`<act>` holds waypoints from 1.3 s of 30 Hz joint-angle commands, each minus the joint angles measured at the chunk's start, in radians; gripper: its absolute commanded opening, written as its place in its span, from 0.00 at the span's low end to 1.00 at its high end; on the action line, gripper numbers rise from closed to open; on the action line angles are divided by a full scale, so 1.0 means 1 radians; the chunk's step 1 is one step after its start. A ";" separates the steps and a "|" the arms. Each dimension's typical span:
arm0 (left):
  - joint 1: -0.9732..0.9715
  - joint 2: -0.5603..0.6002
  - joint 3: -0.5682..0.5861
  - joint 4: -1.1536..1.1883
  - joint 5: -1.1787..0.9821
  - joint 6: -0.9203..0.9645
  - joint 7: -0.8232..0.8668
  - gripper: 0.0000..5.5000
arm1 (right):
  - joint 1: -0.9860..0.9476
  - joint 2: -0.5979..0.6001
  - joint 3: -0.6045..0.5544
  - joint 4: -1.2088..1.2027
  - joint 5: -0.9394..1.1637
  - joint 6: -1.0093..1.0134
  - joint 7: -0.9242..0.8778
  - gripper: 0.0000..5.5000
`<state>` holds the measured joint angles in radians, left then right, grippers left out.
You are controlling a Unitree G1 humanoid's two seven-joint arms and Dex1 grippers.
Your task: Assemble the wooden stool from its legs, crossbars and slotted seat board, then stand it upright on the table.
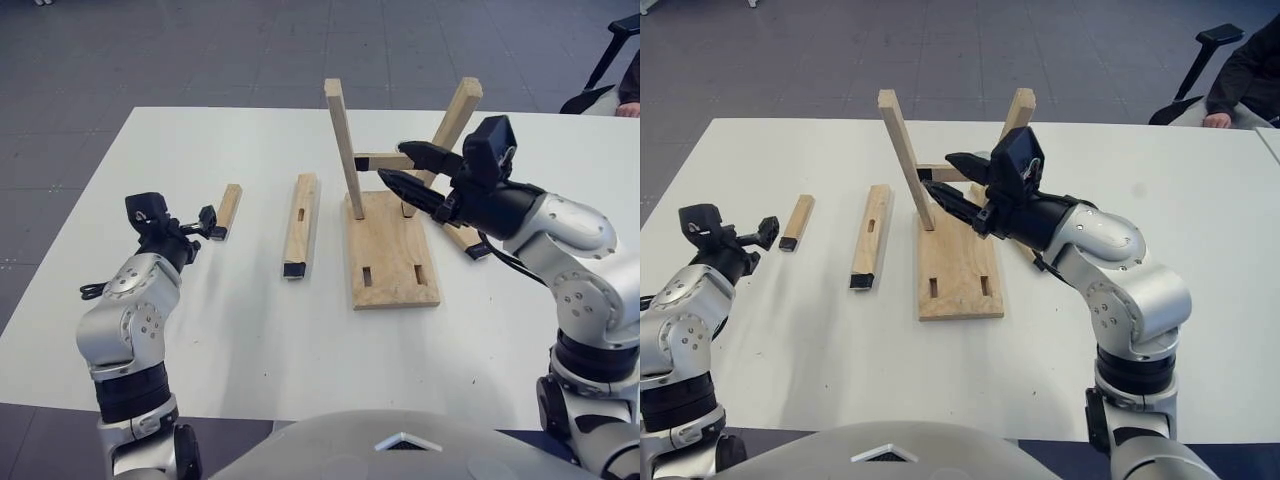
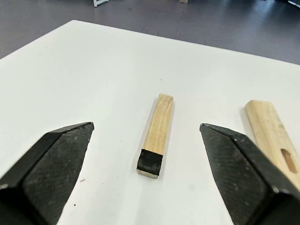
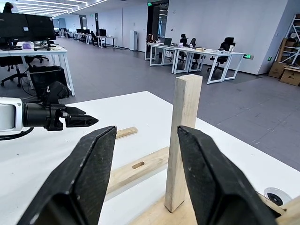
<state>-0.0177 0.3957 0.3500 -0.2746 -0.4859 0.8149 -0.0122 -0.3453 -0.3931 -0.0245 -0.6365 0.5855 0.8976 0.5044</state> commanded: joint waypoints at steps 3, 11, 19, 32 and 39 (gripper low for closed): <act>0.012 0.044 -0.049 0.146 0.048 -0.032 -0.125 0.77 | -0.052 -0.003 -0.009 -0.009 0.041 0.039 -0.048 0.44; -0.042 0.094 -0.171 0.440 0.204 -0.190 -0.252 0.77 | -0.096 -0.001 0.005 0.004 0.062 0.039 -0.076 0.44; -0.155 0.067 -0.214 0.756 0.255 -0.337 -0.344 0.77 | -0.120 -0.005 0.022 0.019 0.069 0.027 -0.087 0.44; -0.189 0.138 -0.347 0.939 0.332 -0.359 -0.572 0.36 | -0.167 0.023 -0.012 0.023 0.077 0.010 -0.148 0.44; -0.171 0.107 -0.265 0.991 0.294 -0.374 -0.487 0.24 | -0.217 0.046 -0.062 0.042 0.067 -0.021 -0.214 0.44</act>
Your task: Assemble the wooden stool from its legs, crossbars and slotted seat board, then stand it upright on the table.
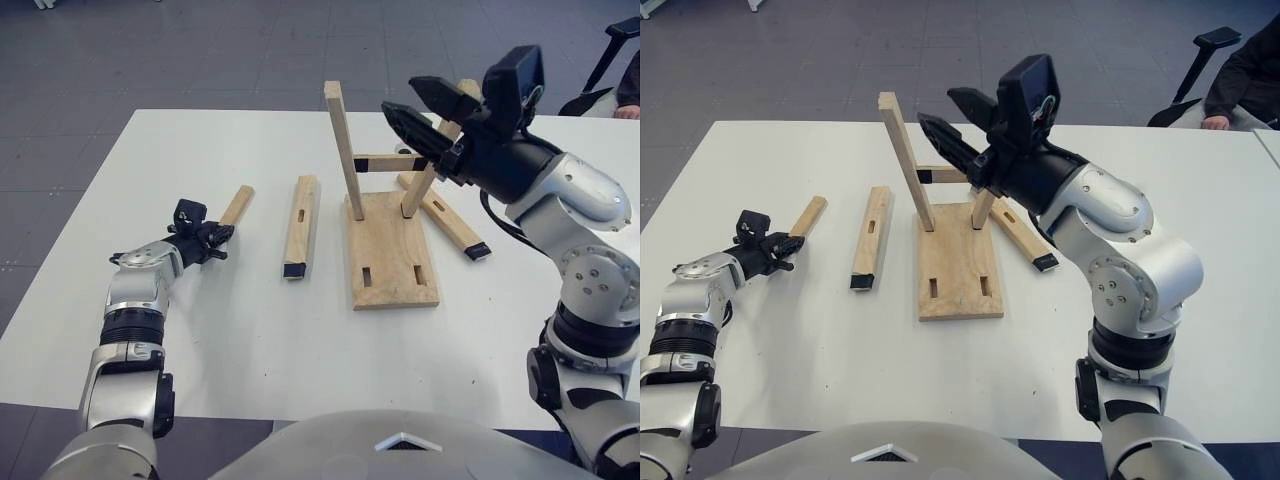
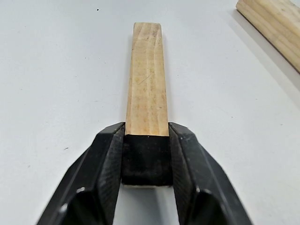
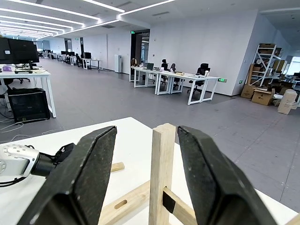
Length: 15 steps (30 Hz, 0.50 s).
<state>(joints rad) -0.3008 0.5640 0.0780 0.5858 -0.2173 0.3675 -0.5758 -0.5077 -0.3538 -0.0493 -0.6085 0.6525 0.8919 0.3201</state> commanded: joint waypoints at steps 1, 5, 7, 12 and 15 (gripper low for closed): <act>0.119 -0.073 0.053 0.115 -0.001 0.063 0.114 0.24 | -0.076 0.004 -0.060 0.030 0.000 -0.023 -0.040 0.44; 0.138 -0.121 0.257 -0.170 -0.105 0.010 0.301 0.24 | -0.188 0.017 -0.186 0.125 0.038 -0.037 -0.109 0.44; 0.101 -0.153 0.329 -0.576 -0.164 0.026 0.423 0.24 | -0.278 0.061 -0.281 0.199 0.111 -0.013 -0.203 0.44; -0.266 -0.180 0.138 -1.036 -0.216 0.168 0.506 0.24 | -0.386 0.210 -0.307 0.283 0.333 0.096 -0.371 0.44; -0.330 -0.204 0.005 -1.102 -0.183 0.212 0.474 0.24 | -0.420 0.256 -0.267 0.300 0.458 0.152 -0.401 0.44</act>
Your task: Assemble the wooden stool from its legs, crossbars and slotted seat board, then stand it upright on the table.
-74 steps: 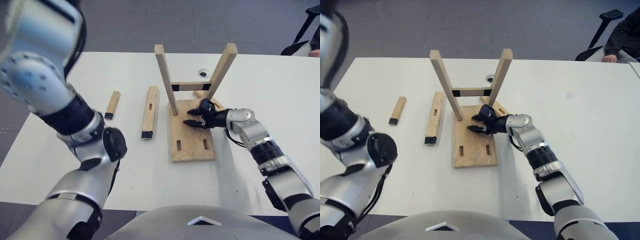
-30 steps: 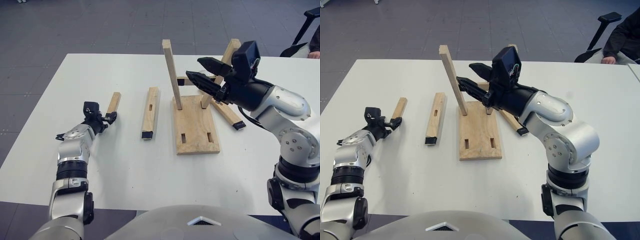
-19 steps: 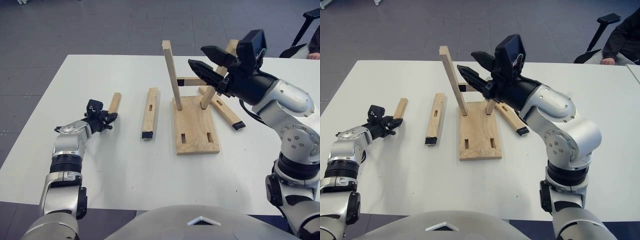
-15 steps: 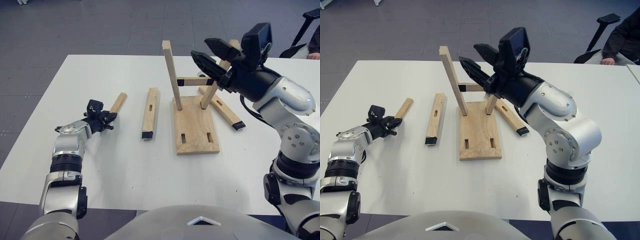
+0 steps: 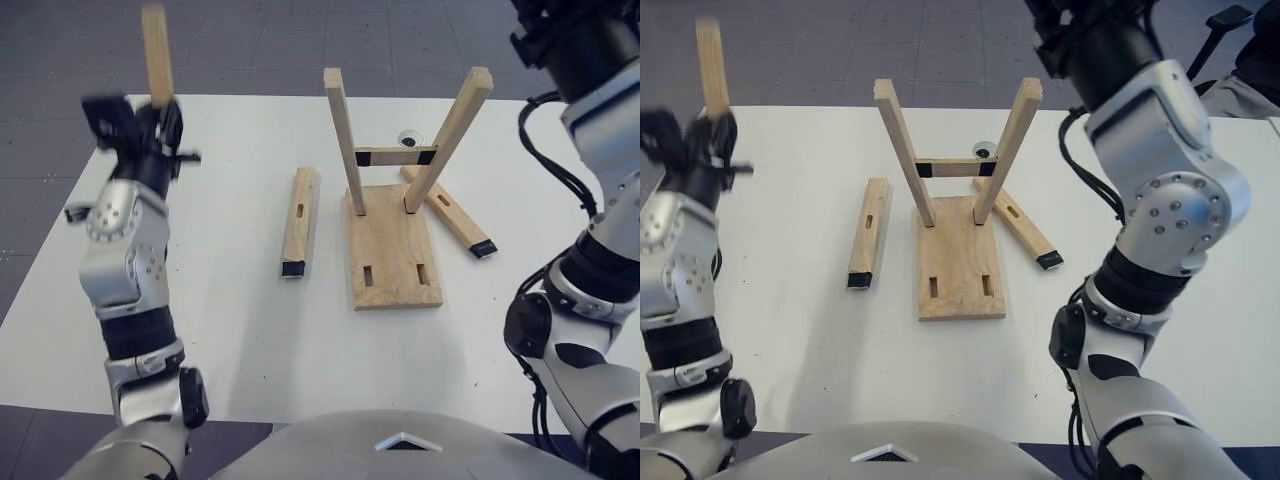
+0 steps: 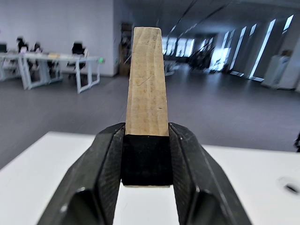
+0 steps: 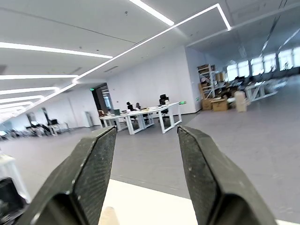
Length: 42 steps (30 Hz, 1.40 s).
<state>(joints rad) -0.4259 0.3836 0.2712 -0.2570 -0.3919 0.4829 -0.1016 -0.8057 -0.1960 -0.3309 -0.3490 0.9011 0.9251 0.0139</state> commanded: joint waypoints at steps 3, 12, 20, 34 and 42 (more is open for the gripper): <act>-0.245 -0.045 -0.263 -0.311 -0.010 0.147 -0.015 0.24 | -0.148 0.091 0.029 0.080 0.301 0.172 -0.118 0.44; -0.295 -0.068 -0.309 -0.360 -0.031 0.228 -0.046 0.24 | -0.240 0.031 0.046 0.191 0.412 0.171 -0.122 0.44; -0.280 -0.095 -0.323 -0.372 -0.037 0.260 -0.055 0.24 | -0.325 -0.051 0.016 0.355 0.425 0.146 -0.057 0.44; -0.185 -0.086 -0.298 -0.321 -0.011 0.227 -0.094 0.24 | -0.373 -0.079 0.024 0.418 0.430 0.162 -0.007 0.44; -0.119 -0.073 -0.321 -0.327 -0.005 0.208 -0.131 0.24 | -0.341 -0.044 -0.007 0.429 0.503 0.167 -0.075 0.40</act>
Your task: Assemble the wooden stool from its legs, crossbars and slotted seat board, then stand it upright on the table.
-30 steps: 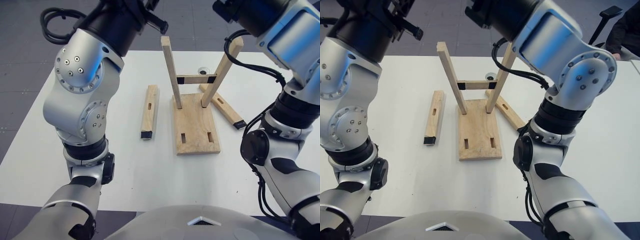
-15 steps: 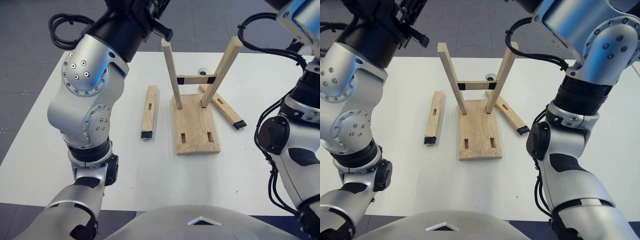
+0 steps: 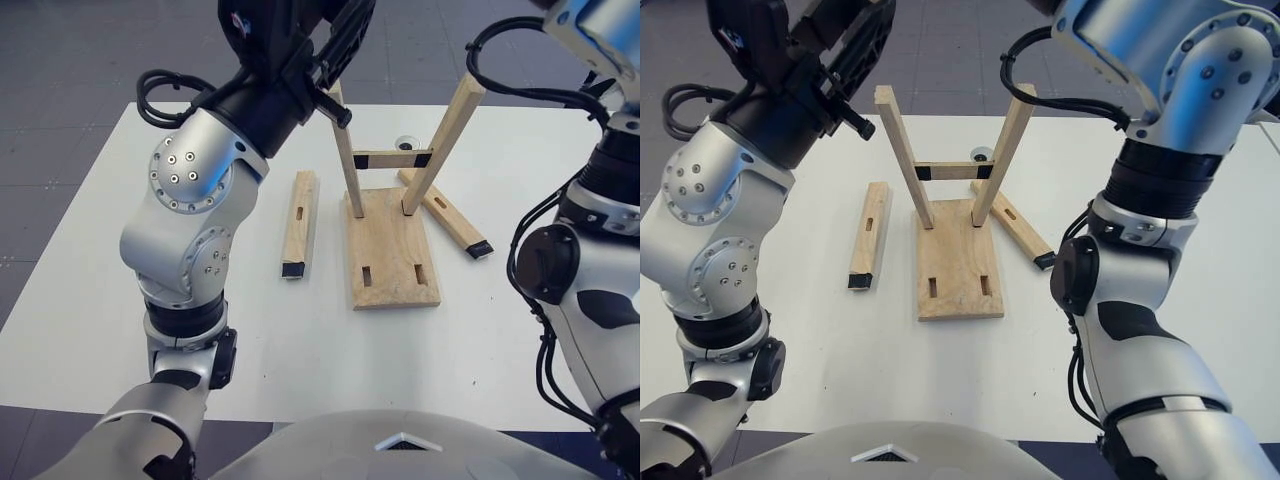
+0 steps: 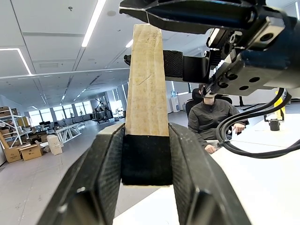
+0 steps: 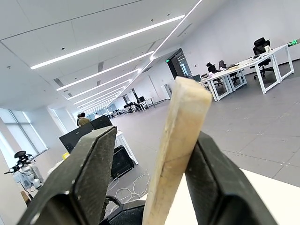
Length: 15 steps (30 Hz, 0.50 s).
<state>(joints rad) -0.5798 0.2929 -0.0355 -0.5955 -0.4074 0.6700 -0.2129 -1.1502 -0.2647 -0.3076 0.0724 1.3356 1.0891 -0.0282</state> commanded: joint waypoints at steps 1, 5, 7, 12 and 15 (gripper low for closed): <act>0.036 0.018 -0.015 0.012 0.010 0.020 -0.022 0.24 | 0.003 0.038 -0.049 0.025 0.111 -0.001 -0.061 0.38; 0.041 0.018 -0.018 0.012 0.010 0.019 -0.024 0.24 | -0.002 0.071 -0.093 0.081 0.288 -0.017 -0.184 0.24; 0.044 0.018 -0.022 0.010 0.013 0.018 -0.025 0.24 | -0.001 0.067 -0.090 0.090 0.335 -0.017 -0.217 0.18; 0.057 0.027 -0.025 0.002 0.017 0.016 -0.034 0.24 | 0.017 0.025 -0.055 0.105 0.431 0.011 -0.281 0.12; 0.055 0.040 -0.012 0.002 0.019 0.017 -0.042 0.24 | 0.028 -0.019 -0.028 0.108 0.444 0.037 -0.283 0.11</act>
<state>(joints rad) -0.5422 0.3127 -0.0458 -0.6117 -0.3980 0.6599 -0.2475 -1.1188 -0.2656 -0.3559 0.1874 1.7166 1.0967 -0.3195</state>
